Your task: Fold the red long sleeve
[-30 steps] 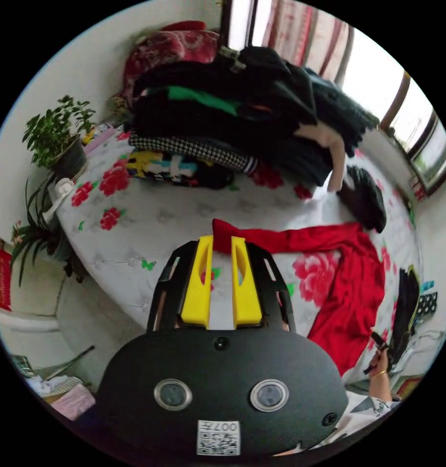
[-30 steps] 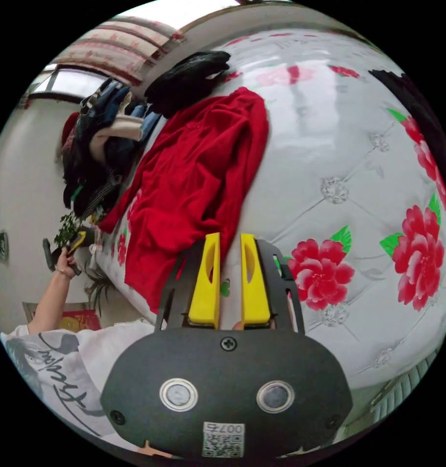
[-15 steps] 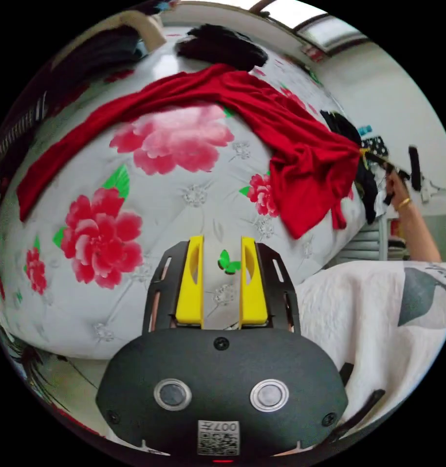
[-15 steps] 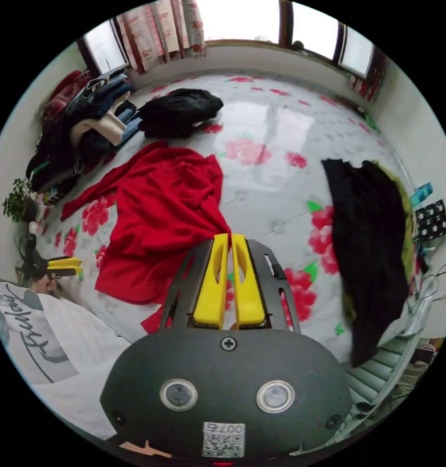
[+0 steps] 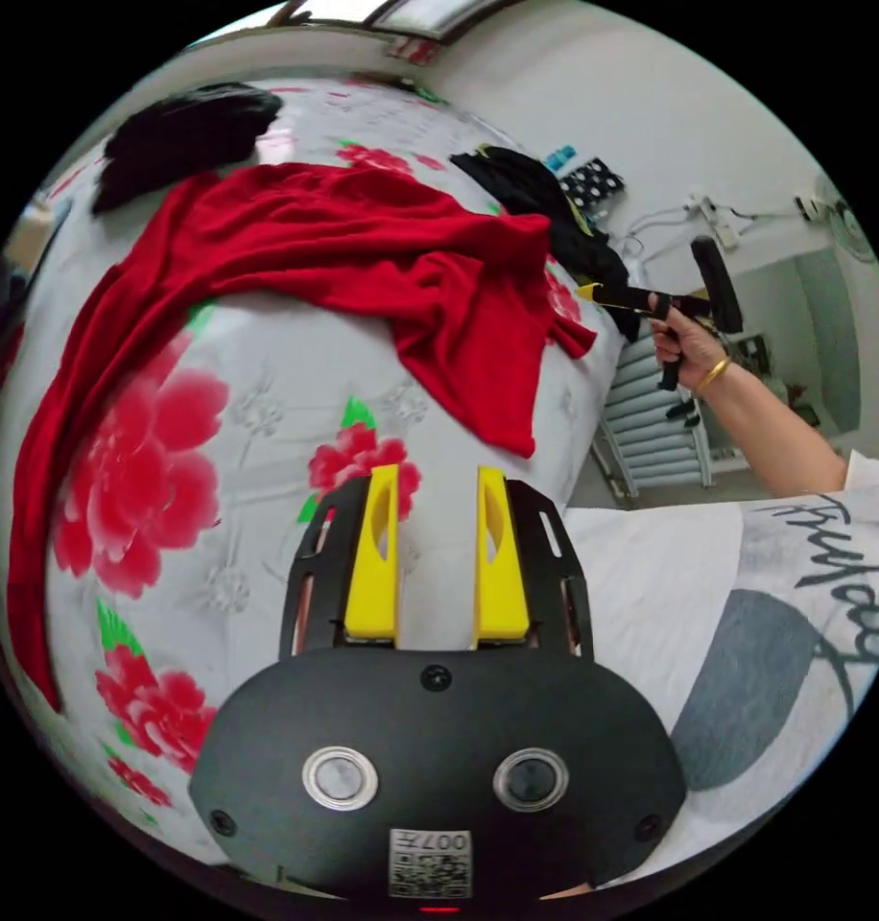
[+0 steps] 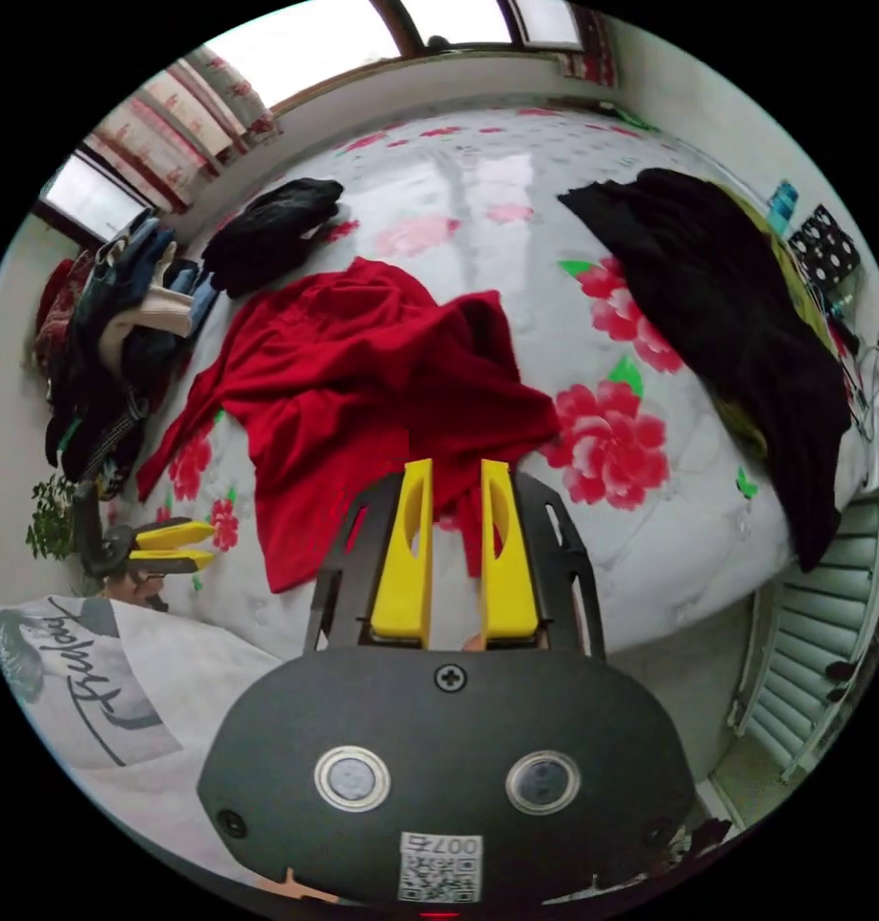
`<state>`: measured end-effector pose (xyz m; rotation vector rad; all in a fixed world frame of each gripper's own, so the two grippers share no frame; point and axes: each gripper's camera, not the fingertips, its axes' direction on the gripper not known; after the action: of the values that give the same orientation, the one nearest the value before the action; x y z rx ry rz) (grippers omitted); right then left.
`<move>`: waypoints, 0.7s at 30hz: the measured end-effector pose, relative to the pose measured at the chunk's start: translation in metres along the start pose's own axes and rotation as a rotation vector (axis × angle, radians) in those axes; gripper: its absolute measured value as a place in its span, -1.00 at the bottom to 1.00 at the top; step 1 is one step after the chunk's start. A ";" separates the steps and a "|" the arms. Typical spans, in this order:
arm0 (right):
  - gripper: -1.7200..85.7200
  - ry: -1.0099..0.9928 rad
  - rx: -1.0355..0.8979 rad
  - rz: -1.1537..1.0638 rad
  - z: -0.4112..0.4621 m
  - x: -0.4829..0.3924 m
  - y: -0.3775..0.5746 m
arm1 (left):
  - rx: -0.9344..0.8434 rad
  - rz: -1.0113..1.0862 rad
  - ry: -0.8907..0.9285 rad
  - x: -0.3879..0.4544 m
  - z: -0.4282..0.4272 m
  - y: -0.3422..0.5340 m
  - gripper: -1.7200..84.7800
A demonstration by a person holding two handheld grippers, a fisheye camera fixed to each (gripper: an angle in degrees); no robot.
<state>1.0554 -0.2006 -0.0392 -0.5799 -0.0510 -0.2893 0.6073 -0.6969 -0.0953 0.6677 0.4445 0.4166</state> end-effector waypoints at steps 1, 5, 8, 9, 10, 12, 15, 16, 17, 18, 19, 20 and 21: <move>-0.84 0.006 -0.010 0.003 0.002 0.003 0.001 | -0.024 0.039 -0.004 0.013 0.009 -0.007 -0.68; -0.79 0.069 -0.154 -0.080 0.038 0.008 0.003 | -0.129 0.126 -0.052 0.054 0.046 -0.034 -0.70; -0.81 0.142 -0.207 -0.191 0.066 -0.007 0.012 | -0.175 0.173 -0.280 0.081 0.059 -0.050 -0.86; -0.83 0.139 -0.210 -0.268 0.071 -0.016 0.015 | -0.182 0.203 -0.306 0.086 0.060 -0.052 -0.90; -0.84 0.152 -0.215 -0.287 0.073 -0.019 0.016 | -0.198 0.227 -0.326 0.092 0.062 -0.056 -0.95; -0.87 0.195 -0.254 -0.353 0.075 -0.015 0.012 | -0.227 0.200 -0.314 0.091 0.059 -0.061 -0.97; -0.87 0.388 -0.134 -0.334 0.042 0.025 0.000 | -0.186 0.043 -0.199 0.071 0.031 -0.046 -0.98; -0.87 0.439 -0.099 -0.308 0.030 0.037 -0.003 | -0.106 -0.021 -0.136 0.064 0.007 -0.029 -0.98; -0.87 0.555 -0.015 -0.224 0.004 0.067 -0.009 | -0.030 -0.090 -0.087 0.058 -0.019 -0.008 -0.98; -0.86 0.651 0.078 -0.106 -0.025 0.100 -0.012 | 0.003 -0.124 -0.071 0.056 -0.031 0.004 -0.98; -0.85 0.663 0.113 -0.058 -0.039 0.117 -0.013 | 0.066 -0.191 -0.057 0.052 -0.055 0.030 -0.98; -0.84 0.626 0.160 0.013 -0.063 0.147 -0.012 | 0.123 -0.260 -0.059 0.050 -0.075 0.056 -0.98; -0.83 0.553 0.176 0.076 -0.079 0.173 -0.012 | 0.150 -0.293 -0.060 0.050 -0.084 0.069 -0.97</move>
<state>1.2151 -0.2974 -0.0770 -0.3114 0.4739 -0.3591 0.5898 -0.5815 -0.1207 0.7454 0.5113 0.0865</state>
